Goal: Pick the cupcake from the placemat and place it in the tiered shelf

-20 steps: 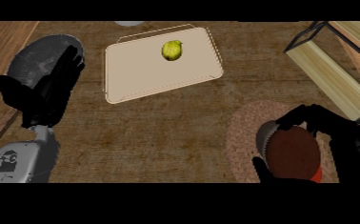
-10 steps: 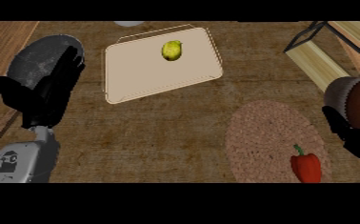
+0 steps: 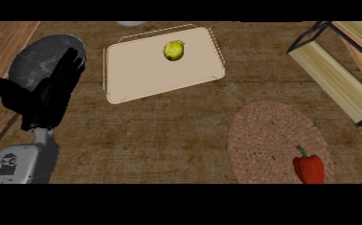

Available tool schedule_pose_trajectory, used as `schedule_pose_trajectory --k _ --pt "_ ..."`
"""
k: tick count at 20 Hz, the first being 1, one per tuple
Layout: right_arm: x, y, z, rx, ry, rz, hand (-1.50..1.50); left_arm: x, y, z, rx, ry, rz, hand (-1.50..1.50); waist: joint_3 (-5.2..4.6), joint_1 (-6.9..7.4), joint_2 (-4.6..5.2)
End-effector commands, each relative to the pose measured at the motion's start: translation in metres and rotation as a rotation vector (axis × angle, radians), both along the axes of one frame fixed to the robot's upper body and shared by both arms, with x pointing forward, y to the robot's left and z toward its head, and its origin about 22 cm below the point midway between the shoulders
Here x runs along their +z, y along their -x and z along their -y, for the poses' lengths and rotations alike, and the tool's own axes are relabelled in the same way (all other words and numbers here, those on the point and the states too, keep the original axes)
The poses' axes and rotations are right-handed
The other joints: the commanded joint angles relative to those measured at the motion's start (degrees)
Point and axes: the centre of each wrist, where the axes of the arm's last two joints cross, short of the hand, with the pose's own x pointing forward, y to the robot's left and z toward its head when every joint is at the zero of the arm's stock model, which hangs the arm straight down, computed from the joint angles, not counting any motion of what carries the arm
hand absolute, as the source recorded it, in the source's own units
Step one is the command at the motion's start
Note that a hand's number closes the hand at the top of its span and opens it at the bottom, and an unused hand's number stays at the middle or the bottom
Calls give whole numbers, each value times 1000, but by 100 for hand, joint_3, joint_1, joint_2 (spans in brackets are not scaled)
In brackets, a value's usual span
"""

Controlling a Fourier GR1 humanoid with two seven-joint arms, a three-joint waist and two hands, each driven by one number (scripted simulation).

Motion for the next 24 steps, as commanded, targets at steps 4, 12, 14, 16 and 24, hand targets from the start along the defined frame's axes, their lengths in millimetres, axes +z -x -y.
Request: schedule_pose_trajectory --k 4,12,14,16,24 --pt "-7 -1 77 -42 -39 32 150 5 -5 17 -2 -13 10 0 2 3 5" --pt "-50 -17 129 -51 -57 37 150 -5 -4 8 -15 -6 14 0 2 26 17" --pt "-31 -41 114 -62 -40 26 150 -1 2 -1 -25 5 4 0 -1 59 9" --pt "-48 -31 145 -73 -42 18 150 -5 -2 -3 -1 -5 -9 0 1 48 17" --pt "-65 -34 169 -233 -144 -16 150 -4 -5 16 -6 -7 7 0 2 64 18"
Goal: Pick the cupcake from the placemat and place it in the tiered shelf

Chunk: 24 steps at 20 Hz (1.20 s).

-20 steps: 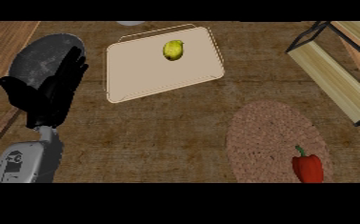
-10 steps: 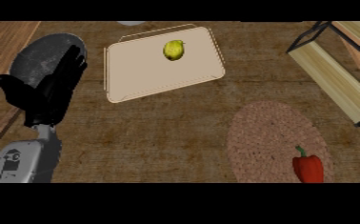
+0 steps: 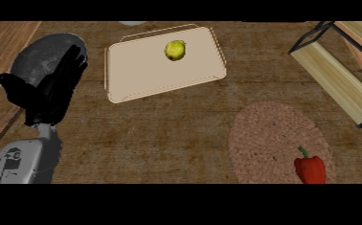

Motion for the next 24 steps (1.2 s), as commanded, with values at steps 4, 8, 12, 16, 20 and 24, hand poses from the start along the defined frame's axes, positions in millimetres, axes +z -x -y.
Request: schedule_pose_trajectory --k 4,8,12,16,20,24 --pt "-30 -6 29 -171 -17 44 -150 -4 5 4 -16 3 11 0 8 82 27" --pt "-27 -21 28 -154 -23 156 -150 2 -3 3 -22 13 6 0 8 93 30" --pt "-19 -15 38 -147 -64 251 -150 9 -1 7 -20 -11 1 0 7 58 14" --pt "6 9 65 -133 -103 224 -150 -6 -7 24 -25 1 -4 0 13 75 43" --pt "17 39 85 -7 -260 76 -150 -15 -4 12 -3 0 0 0 8 -25 21" --pt "24 84 109 -26 -278 102 -150 -4 0 12 -24 10 16 0 25 8 38"
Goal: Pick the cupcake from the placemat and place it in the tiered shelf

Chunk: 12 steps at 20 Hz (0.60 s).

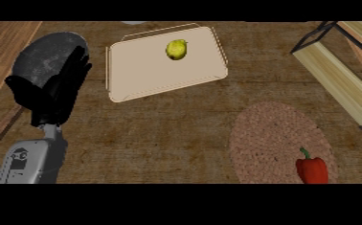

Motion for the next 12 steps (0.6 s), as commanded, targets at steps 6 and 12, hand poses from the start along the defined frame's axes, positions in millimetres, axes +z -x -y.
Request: schedule_pose_trajectory --k 6,12 --pt "28 82 35 84 -72 41 -150 0 10 -8 16 8 -6 0 20 -47 -16" --pt "20 103 40 206 5 55 -150 1 3 -24 43 14 -8 0 38 -191 -12"
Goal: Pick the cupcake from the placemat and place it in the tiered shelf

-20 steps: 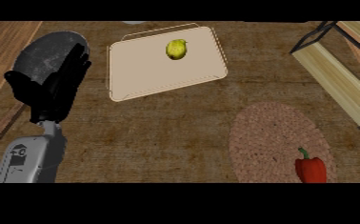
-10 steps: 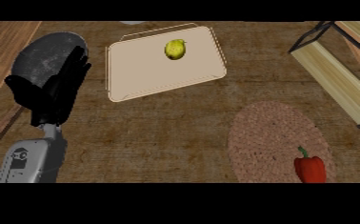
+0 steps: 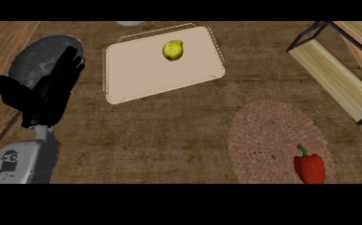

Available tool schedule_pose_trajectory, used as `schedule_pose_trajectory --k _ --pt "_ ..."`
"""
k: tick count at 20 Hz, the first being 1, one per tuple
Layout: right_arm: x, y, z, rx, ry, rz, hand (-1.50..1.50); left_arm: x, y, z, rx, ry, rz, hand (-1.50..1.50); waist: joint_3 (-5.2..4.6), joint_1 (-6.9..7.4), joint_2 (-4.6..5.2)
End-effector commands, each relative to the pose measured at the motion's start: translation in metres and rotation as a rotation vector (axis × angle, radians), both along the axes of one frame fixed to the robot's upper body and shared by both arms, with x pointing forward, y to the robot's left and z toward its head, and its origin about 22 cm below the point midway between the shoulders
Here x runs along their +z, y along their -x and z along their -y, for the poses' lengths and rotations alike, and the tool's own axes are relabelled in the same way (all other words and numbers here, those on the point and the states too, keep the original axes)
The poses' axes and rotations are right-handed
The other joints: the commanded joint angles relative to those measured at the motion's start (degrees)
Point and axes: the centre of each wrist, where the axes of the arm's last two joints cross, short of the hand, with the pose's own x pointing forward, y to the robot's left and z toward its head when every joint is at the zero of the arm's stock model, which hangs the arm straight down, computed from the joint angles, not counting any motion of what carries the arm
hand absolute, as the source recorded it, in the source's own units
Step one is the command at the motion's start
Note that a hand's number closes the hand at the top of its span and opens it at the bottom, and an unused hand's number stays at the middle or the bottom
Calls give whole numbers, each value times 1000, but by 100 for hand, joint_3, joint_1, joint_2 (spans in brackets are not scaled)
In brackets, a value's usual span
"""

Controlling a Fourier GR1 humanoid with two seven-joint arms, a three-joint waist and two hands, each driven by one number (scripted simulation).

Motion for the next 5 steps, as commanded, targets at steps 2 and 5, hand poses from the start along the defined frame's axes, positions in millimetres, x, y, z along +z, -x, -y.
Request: schedule_pose_trajectory --k 2,5 --pt "-3 15 3 153 90 52 -150 14 0 -2 4 5 6 0 10 -18 -25" --pt "-10 25 5 182 120 45 -150 -4 10 -1 15 3 3 0 0 -68 -44"
